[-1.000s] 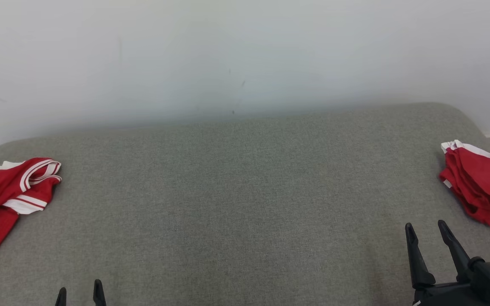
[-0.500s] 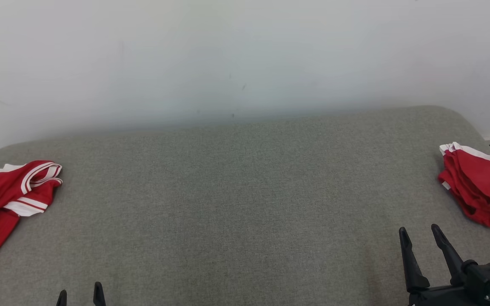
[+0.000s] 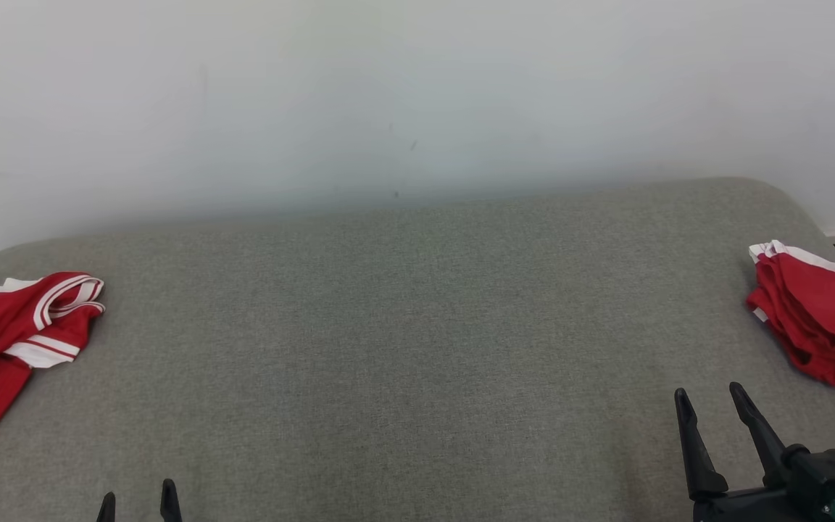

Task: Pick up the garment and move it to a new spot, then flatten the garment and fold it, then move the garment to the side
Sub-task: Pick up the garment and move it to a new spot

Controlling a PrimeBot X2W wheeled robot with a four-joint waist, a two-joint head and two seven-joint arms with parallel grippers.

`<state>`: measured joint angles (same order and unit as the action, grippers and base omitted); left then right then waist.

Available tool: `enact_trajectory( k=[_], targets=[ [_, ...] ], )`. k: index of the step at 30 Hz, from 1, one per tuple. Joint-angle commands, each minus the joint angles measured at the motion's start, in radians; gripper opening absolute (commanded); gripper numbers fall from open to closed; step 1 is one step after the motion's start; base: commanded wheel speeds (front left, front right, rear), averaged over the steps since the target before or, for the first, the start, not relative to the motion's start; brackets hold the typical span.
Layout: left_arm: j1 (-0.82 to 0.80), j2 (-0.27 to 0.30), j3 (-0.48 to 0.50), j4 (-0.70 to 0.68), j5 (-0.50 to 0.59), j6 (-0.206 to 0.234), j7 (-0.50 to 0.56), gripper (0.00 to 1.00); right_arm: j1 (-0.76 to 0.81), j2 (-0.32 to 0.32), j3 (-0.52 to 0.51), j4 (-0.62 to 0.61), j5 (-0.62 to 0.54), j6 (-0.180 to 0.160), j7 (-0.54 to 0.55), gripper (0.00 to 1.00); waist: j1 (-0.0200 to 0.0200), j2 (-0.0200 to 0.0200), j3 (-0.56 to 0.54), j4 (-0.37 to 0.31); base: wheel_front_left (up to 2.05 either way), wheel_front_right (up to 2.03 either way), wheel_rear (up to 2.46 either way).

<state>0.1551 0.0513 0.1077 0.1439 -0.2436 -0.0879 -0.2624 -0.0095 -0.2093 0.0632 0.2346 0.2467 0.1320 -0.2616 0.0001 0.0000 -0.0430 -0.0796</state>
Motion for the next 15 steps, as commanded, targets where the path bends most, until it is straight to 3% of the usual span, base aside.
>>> enact_trajectory(
  k=[1,6,15],
  targets=[
    [-0.007,-0.002,0.001,0.004,0.004,-0.003,-0.003,1.0,0.011,-0.005,0.003,-0.004,0.004,-0.002,-0.004,1.0,-0.0001,0.0,0.0,0.008,0.0,0.0,0.0],
    [-0.01,-0.002,0.0,0.007,0.013,-0.006,-0.003,1.0,0.021,-0.013,0.009,-0.006,-0.004,-0.002,-0.004,1.0,-0.0001,0.0,-0.002,0.043,0.0,0.0,0.0],
    [-0.003,-0.001,0.019,0.01,0.023,-0.013,-0.003,1.0,0.031,-0.006,0.018,-0.005,-0.011,-0.002,-0.004,1.0,-0.0001,0.0,-0.012,0.168,0.0,0.0,0.0]
  ],
)
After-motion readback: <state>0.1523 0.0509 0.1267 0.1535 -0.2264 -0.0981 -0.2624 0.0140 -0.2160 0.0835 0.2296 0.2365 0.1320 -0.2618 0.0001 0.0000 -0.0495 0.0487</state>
